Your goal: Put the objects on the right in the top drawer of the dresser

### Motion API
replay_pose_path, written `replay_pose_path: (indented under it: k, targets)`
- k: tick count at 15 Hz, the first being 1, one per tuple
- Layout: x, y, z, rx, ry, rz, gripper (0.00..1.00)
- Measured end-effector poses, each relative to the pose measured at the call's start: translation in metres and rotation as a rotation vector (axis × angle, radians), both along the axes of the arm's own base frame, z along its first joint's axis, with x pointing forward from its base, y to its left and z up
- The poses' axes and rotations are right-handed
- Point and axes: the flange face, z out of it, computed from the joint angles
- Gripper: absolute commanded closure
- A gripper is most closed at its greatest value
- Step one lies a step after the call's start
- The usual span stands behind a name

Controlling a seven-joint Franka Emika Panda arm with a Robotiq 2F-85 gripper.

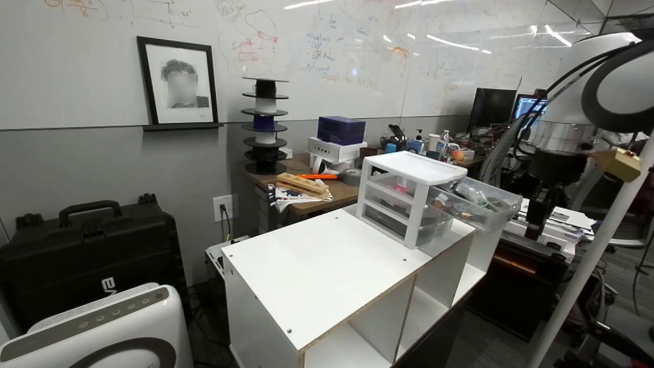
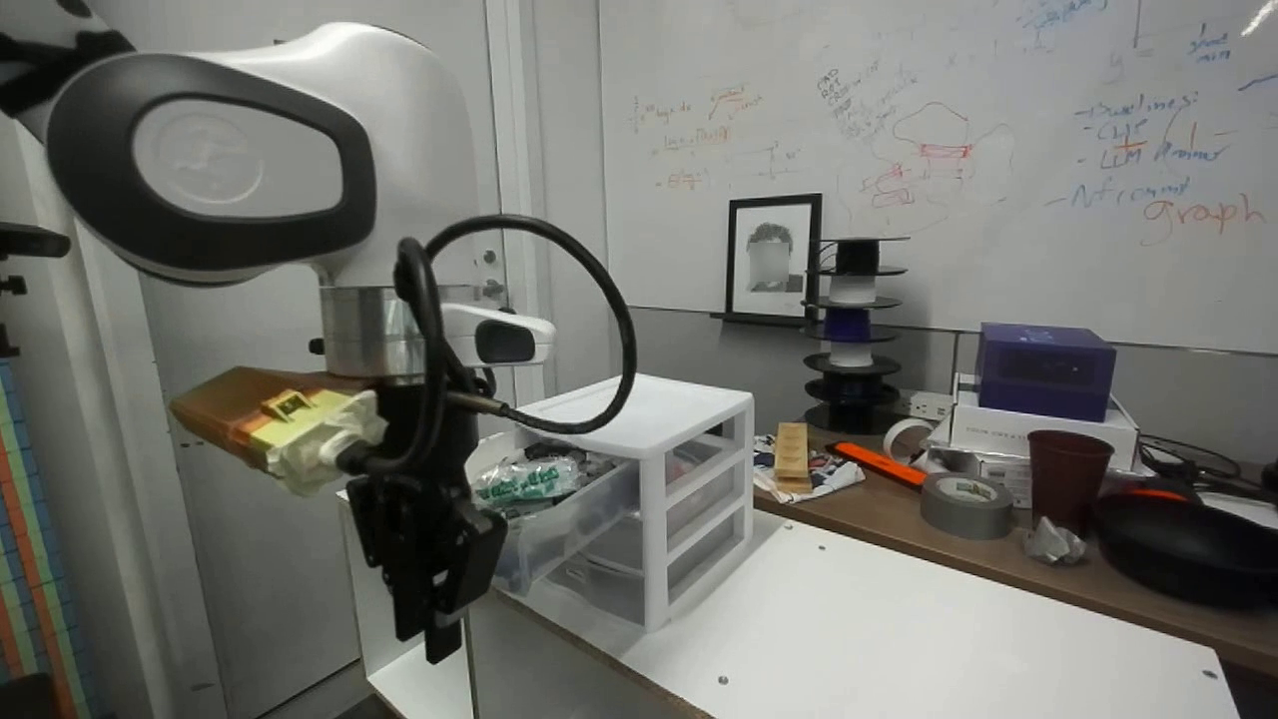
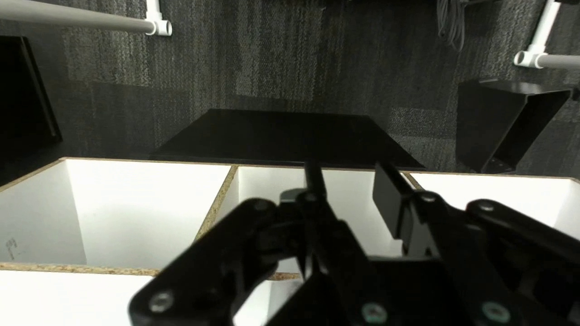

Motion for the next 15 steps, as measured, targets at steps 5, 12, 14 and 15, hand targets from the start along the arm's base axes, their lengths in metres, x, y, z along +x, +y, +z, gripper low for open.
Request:
replay_pose_path:
  k: [5, 12, 14, 15]
  targets:
    - [0.027, 0.004, 0.001, 0.008, -0.060, -0.012, 0.99]
    - [0.087, -0.004, 0.023, 0.004, -0.173, -0.045, 0.99]
    - [0.103, -0.009, 0.027, -0.004, -0.206, -0.060, 0.99]
    - [0.111, -0.012, 0.028, -0.008, -0.220, -0.069, 0.99]
